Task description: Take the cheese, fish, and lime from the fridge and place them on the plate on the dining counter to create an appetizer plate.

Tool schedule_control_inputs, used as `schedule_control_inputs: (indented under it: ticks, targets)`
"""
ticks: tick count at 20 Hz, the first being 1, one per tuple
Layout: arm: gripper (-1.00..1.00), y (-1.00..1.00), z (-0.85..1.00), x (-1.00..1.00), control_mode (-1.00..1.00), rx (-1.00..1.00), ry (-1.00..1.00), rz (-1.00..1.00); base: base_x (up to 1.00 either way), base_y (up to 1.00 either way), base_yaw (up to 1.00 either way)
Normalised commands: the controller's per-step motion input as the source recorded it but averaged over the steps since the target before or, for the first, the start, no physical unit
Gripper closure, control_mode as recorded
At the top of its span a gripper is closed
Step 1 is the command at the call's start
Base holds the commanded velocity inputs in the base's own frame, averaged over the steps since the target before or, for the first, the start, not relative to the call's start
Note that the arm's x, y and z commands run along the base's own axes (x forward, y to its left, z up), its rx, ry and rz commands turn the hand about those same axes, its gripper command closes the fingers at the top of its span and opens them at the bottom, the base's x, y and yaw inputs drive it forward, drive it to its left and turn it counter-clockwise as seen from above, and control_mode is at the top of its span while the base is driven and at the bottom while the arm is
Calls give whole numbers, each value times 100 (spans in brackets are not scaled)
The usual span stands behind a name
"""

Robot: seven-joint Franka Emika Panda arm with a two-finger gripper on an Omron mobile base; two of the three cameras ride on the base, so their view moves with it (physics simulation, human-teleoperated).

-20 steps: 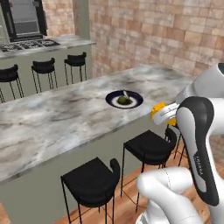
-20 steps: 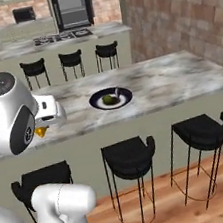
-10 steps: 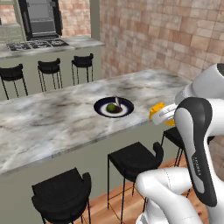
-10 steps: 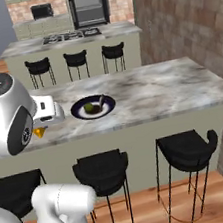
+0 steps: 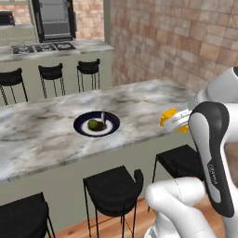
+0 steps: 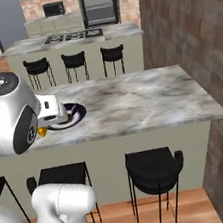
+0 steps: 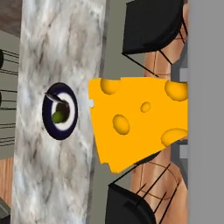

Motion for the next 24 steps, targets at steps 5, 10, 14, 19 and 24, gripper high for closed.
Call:
schedule_control_inputs:
  ticks: [5, 10, 14, 19, 24]
  targets:
    - [100, 0, 0, 0, 100, 0, 0, 0, 100, -7, 18]
    - [100, 0, 0, 0, 100, 0, 0, 0, 100, 31, 2]
    - [100, 0, 0, 0, 100, 0, 0, 0, 85, 29, 0]
    - [100, 24, -20, 76, -100, 0, 0, 0, 17, 7, 0]
    - [100, 39, -18, 100, -100, 0, 3, -1, 0, 0, 0]
